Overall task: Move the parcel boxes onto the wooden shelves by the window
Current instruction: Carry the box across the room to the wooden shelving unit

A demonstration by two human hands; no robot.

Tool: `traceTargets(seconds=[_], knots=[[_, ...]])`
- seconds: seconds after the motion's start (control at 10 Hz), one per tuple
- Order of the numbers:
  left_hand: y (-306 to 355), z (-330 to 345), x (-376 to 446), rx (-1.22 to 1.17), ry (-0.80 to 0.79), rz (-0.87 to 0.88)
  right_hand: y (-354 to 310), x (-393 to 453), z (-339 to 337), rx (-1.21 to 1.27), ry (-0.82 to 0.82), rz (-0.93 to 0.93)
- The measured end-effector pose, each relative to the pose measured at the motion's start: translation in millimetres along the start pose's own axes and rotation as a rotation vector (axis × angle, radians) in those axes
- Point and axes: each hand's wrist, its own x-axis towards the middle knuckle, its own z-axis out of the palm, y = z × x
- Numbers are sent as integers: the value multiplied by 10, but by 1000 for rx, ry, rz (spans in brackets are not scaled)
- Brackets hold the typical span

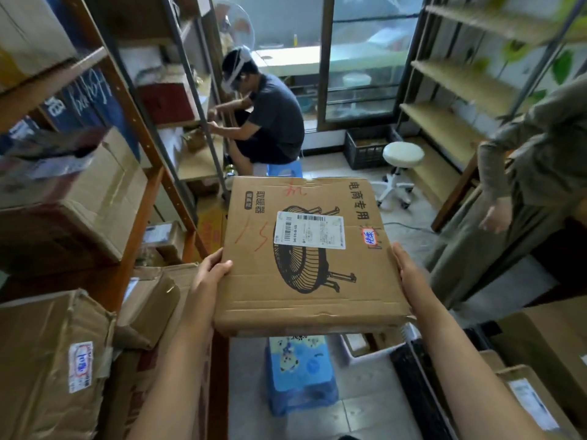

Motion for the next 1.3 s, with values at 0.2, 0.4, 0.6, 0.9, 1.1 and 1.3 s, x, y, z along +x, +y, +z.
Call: traceTargets(seconds=[0.2, 0.4, 0.6, 0.9, 1.1, 1.3], knots=[[48, 237, 284, -42, -24, -29, -152, 424, -217, -24, 16, 25], [212, 660, 741, -152, -45, -74, -539, 1050, -385, -118, 43, 41], [445, 1055, 1129, -169, -80, -75, -1061, 1464, -509, -139, 55, 46], [798, 1493, 1750, -233, -227, -101, -1716, 2064, -616, -233, 140, -83], [803, 1630, 2332, -249, -243, -122, -1750, 2391, -547, -238, 205, -14], [1074, 1881, 3230, -243, -333, -161, -1721, 3308, -587, -335, 288, -30]])
